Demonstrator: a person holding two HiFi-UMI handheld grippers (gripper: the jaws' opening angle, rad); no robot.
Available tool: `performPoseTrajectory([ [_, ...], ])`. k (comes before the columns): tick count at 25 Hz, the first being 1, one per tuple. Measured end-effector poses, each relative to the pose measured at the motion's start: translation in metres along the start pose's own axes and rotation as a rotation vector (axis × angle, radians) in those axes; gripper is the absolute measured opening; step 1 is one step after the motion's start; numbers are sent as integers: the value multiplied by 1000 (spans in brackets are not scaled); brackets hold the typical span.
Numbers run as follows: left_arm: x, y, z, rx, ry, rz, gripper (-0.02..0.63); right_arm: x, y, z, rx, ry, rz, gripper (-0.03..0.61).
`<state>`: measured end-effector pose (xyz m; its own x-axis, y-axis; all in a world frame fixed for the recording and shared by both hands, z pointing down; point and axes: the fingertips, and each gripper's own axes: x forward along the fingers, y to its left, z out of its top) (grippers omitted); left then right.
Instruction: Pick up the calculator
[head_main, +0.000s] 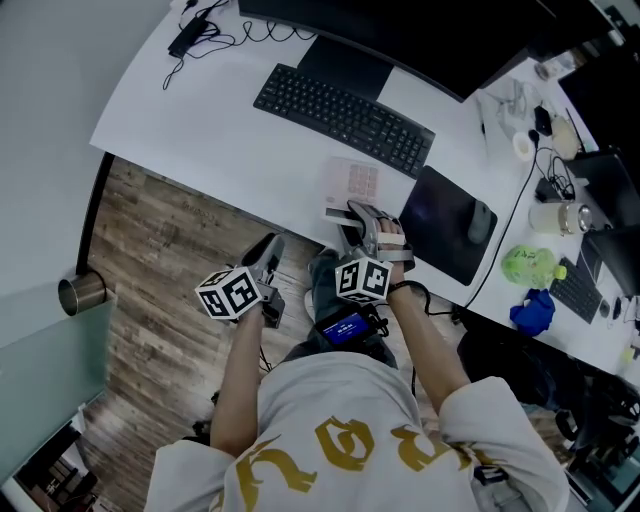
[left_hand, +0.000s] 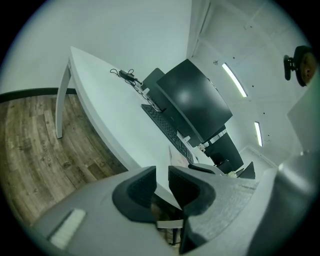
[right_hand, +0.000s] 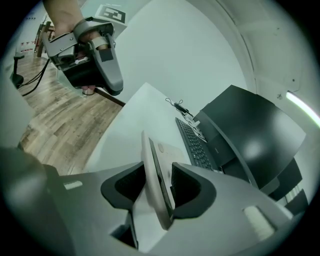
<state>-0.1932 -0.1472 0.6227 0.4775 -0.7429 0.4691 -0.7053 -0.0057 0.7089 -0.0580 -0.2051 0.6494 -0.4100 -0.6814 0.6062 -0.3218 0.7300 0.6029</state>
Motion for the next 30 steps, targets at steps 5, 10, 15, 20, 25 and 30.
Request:
performPoseTrajectory([
  [5, 1, 5, 0, -4, -1, 16, 72, 3, -2, 5, -31, -9, -28, 147],
  [10, 1, 9, -1, -11, 3, 24, 72, 3, 2, 5, -75, -17, -40, 133],
  [15, 3, 8, 1, -12, 1, 20, 66, 2, 0, 7, -118, -10, -45, 127],
  [20, 4, 4, 1, -13, 4, 9, 63, -7, -21, 20, 7, -12, -48, 115],
  [25, 4, 2, 4, -29, -6, 0, 58, -14, -36, 31, 127, -32, -34, 109],
  [30, 8, -8, 6, 7, 3, -11, 54, -19, -44, 29, 189, -32, -39, 104],
])
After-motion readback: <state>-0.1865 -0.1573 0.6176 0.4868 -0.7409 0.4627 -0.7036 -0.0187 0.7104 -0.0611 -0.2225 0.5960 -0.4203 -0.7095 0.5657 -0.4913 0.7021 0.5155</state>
